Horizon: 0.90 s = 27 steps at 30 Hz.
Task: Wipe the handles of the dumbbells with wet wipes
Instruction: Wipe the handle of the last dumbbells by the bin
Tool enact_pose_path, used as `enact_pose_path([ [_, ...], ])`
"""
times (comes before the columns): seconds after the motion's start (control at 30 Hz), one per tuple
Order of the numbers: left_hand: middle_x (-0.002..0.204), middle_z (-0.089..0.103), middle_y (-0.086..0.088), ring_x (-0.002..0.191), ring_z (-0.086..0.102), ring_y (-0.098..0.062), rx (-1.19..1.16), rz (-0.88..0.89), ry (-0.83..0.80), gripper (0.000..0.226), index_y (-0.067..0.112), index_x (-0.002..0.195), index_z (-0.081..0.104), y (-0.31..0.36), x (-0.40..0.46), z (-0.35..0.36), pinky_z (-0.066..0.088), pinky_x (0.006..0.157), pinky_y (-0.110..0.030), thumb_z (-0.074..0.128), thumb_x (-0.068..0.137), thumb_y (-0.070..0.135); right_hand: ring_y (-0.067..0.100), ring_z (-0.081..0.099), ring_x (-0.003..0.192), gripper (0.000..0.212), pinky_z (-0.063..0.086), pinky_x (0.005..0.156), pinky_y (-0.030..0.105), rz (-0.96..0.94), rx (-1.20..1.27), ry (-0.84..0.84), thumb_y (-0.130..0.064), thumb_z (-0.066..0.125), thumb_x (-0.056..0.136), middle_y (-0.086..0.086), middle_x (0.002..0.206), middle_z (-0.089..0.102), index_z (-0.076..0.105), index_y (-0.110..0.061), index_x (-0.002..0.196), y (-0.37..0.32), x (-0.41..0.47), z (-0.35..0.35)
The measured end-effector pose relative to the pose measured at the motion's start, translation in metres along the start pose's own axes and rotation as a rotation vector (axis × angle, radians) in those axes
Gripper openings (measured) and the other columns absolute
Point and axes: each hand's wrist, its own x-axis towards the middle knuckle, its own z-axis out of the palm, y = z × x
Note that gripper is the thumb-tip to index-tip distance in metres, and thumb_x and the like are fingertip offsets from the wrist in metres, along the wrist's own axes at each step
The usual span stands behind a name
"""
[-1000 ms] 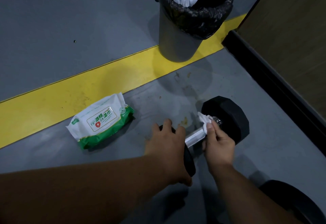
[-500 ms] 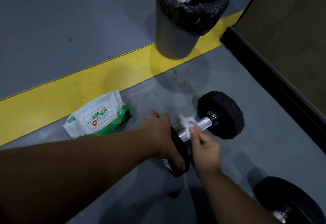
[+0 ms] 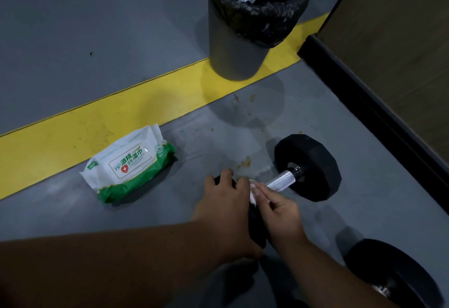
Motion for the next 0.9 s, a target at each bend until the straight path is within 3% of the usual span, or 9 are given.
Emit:
enact_pose_path([
  [0.07, 0.136, 0.03, -0.001, 0.115, 0.023, -0.024, 0.002, 0.014, 0.021, 0.095, 0.021, 0.132, 0.035, 0.001, -0.001, 0.0, 0.036, 0.099, -0.038, 0.078, 0.061, 0.067, 0.003, 0.071, 0.1, 0.02, 0.052, 0.09, 0.018, -0.014, -0.063, -0.039, -0.014, 0.064, 0.097, -0.013, 0.1, 0.077, 0.077, -0.026, 0.107, -0.007, 0.005, -0.008],
  [0.17, 0.137, 0.029, -0.002, 0.119, 0.028, -0.029, -0.013, -0.025, -0.006, 0.102, 0.024, 0.128, 0.035, -0.001, 0.0, 0.004, 0.042, 0.092, -0.039, 0.081, 0.05, 0.07, 0.006, 0.062, 0.064, 0.018, 0.05, 0.066, 0.02, -0.012, -0.068, 0.256, -0.024, 0.062, 0.099, -0.015, 0.068, 0.069, 0.077, -0.03, 0.109, -0.01, 0.025, -0.031],
  [0.27, 0.134, 0.03, -0.002, 0.119, 0.03, -0.028, -0.017, -0.037, -0.006, 0.098, 0.025, 0.124, 0.034, -0.001, 0.0, 0.004, 0.041, 0.083, -0.036, 0.08, 0.049, 0.07, 0.004, 0.07, 0.083, 0.021, 0.055, 0.08, 0.019, 0.003, 0.089, 0.377, -0.021, 0.062, 0.1, -0.009, 0.09, 0.075, 0.074, -0.025, 0.117, -0.004, 0.021, -0.013],
  [0.37, 0.132, 0.032, -0.003, 0.115, 0.026, -0.024, 0.029, 0.05, 0.002, 0.091, 0.021, 0.132, 0.037, 0.001, 0.0, 0.0, 0.036, 0.096, -0.035, 0.076, 0.063, 0.067, -0.002, 0.07, 0.1, 0.019, 0.051, 0.087, 0.011, 0.031, 0.005, 0.108, -0.015, 0.066, 0.096, -0.007, 0.107, 0.077, 0.077, -0.017, 0.111, -0.001, -0.004, 0.009],
  [0.47, 0.132, 0.031, -0.001, 0.115, 0.029, -0.026, -0.008, 0.017, 0.016, 0.097, 0.026, 0.128, 0.034, -0.004, 0.002, 0.005, 0.044, 0.098, -0.039, 0.077, 0.053, 0.071, -0.002, 0.07, 0.091, 0.019, 0.052, 0.087, 0.017, -0.009, -0.091, 0.026, -0.018, 0.067, 0.095, -0.019, 0.093, 0.076, 0.077, -0.033, 0.1, -0.006, 0.006, -0.011],
  [0.57, 0.131, 0.028, 0.002, 0.116, 0.032, -0.027, -0.032, -0.021, -0.011, 0.101, 0.029, 0.121, 0.033, -0.006, 0.003, 0.009, 0.051, 0.091, -0.042, 0.077, 0.043, 0.075, 0.005, 0.059, 0.064, 0.019, 0.053, 0.072, 0.028, 0.002, -0.062, 0.316, -0.029, 0.063, 0.099, -0.014, 0.066, 0.065, 0.076, -0.031, 0.112, -0.008, 0.024, -0.033],
  [0.63, 0.129, 0.03, 0.001, 0.114, 0.032, -0.026, -0.02, -0.002, 0.005, 0.098, 0.028, 0.12, 0.034, -0.006, 0.003, 0.01, 0.047, 0.088, -0.037, 0.075, 0.045, 0.075, 0.007, 0.049, 0.051, 0.021, 0.047, 0.055, 0.022, 0.014, 0.078, 0.333, -0.025, 0.063, 0.099, -0.008, 0.054, 0.056, 0.074, -0.031, 0.115, -0.008, 0.016, -0.022],
  [0.77, 0.123, 0.037, 0.001, 0.111, 0.033, -0.024, 0.021, 0.084, 0.081, 0.089, 0.024, 0.124, 0.041, -0.007, 0.003, 0.01, 0.037, 0.095, -0.034, 0.071, 0.056, 0.074, -0.001, 0.072, 0.09, 0.022, 0.052, 0.082, 0.014, 0.003, -0.031, -0.028, -0.013, 0.071, 0.091, -0.017, 0.092, 0.077, 0.076, -0.031, 0.1, -0.005, -0.013, 0.001],
  [0.9, 0.126, 0.033, 0.001, 0.111, 0.032, -0.025, -0.004, 0.041, 0.044, 0.099, 0.027, 0.122, 0.037, -0.01, 0.004, 0.011, 0.045, 0.092, -0.037, 0.075, 0.047, 0.078, -0.007, 0.069, 0.092, 0.019, 0.052, 0.085, 0.011, -0.02, -0.11, 0.293, -0.018, 0.073, 0.091, -0.025, 0.091, 0.074, 0.077, -0.032, 0.102, -0.01, 0.012, -0.025],
])
